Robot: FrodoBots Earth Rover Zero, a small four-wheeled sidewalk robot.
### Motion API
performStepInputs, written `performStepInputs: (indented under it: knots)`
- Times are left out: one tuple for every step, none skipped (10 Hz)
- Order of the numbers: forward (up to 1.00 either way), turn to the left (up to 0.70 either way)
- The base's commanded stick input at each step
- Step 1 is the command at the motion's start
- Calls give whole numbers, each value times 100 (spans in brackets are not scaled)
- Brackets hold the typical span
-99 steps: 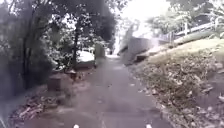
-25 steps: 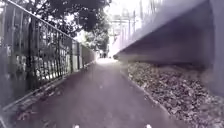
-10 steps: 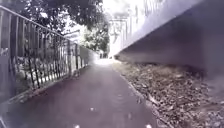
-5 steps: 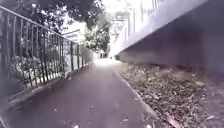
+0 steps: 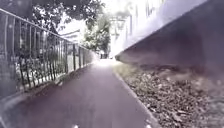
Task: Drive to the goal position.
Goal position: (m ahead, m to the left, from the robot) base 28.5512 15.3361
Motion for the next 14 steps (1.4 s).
performStepInputs:
  knots:
    - [100, 15]
    - [100, 27]
    - [100, 20]
    - [100, 3]
    - [100, 0]
    - [100, 0]
    - [100, 0]
    - [100, 0]
    - [100, 0]
    - [100, 0]
    - [100, 0]
    - [100, 0]
    - [100, 0]
    - [100, 0]
